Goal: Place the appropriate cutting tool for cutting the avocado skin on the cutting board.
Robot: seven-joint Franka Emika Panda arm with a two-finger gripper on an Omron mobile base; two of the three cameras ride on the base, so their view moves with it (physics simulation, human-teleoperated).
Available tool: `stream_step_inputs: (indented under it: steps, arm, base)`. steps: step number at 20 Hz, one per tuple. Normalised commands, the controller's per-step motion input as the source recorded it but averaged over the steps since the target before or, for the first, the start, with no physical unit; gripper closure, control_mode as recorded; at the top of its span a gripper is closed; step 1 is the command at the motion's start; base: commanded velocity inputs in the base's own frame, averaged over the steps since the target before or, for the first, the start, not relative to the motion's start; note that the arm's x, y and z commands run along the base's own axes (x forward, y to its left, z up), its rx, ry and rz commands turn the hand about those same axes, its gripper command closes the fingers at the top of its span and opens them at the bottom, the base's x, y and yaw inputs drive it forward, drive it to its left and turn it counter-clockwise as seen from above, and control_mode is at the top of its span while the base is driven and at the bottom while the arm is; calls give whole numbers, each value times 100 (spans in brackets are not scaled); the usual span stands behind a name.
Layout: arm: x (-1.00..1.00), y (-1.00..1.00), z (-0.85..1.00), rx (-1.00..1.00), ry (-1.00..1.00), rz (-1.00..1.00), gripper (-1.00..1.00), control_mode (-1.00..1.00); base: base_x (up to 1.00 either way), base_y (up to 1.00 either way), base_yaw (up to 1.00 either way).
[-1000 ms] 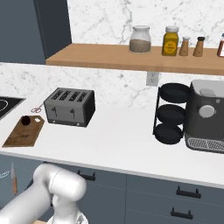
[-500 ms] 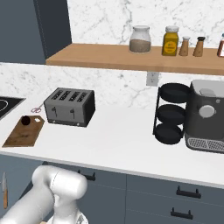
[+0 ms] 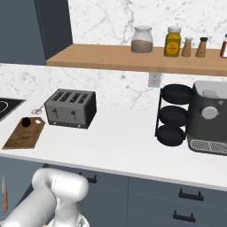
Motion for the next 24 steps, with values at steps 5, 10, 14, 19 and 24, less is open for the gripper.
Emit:
stream_step_inputs:
  steps: [5, 10, 14, 19, 24]
  arm:
    - [29, -42, 0, -2, 0, 5, -100, -100]
    - [17, -38, 19, -1, 0, 5, -100, -100]
    - [11, -26, 29, -2, -2, 7, -100, -100]
    - [6, -21, 15, -6, -5, 7, -100, -100]
    - [0, -23, 20, -10, -4, 4, -100, -100]
  base:
    - [0, 0, 0]
    - [0, 0, 0]
    - [0, 0, 0]
    - [0, 0, 0]
    - [0, 0, 0]
